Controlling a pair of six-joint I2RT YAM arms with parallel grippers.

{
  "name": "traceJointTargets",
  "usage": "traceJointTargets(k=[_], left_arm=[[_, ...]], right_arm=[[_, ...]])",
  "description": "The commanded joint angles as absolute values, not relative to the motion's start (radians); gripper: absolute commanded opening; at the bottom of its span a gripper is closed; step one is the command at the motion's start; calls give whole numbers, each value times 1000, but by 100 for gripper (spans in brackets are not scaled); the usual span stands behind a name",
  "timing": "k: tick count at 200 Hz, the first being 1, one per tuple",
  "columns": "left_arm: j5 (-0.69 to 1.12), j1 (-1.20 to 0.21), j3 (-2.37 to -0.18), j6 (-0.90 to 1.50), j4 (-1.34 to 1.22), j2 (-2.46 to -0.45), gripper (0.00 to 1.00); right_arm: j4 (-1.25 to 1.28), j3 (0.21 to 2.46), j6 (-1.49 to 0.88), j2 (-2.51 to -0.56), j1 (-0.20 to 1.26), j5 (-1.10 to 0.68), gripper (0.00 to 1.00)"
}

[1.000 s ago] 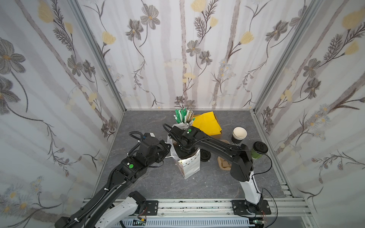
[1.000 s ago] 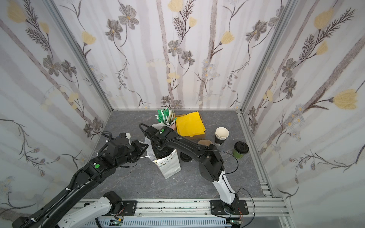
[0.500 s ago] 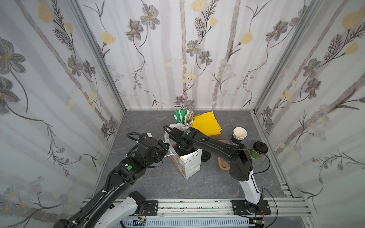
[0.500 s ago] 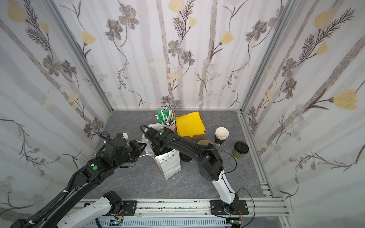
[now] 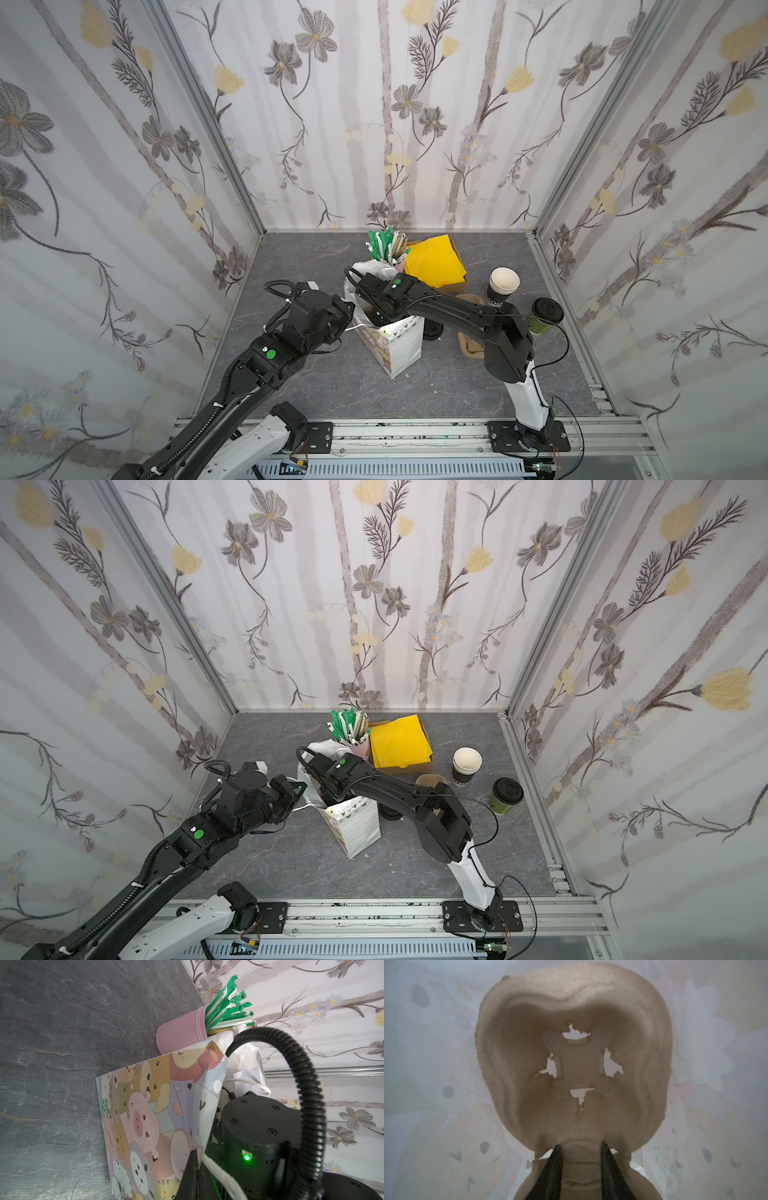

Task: Pack a coffee takeout order
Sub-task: Place the cup tray in the takeout bag.

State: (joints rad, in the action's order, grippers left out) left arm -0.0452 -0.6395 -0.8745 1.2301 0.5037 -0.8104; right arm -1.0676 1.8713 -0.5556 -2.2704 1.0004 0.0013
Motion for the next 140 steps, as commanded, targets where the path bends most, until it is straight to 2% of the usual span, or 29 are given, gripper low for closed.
traceJointTargets(k=[1, 140], left_arm=[[-68, -638, -869, 1235, 493, -807, 0], [-78, -639, -871, 1242, 497, -799, 0]], right_arm=[[-1040, 1855, -551, -2275, 1002, -12, 30], [-969, 1755, -545, -2286, 999, -47, 33]])
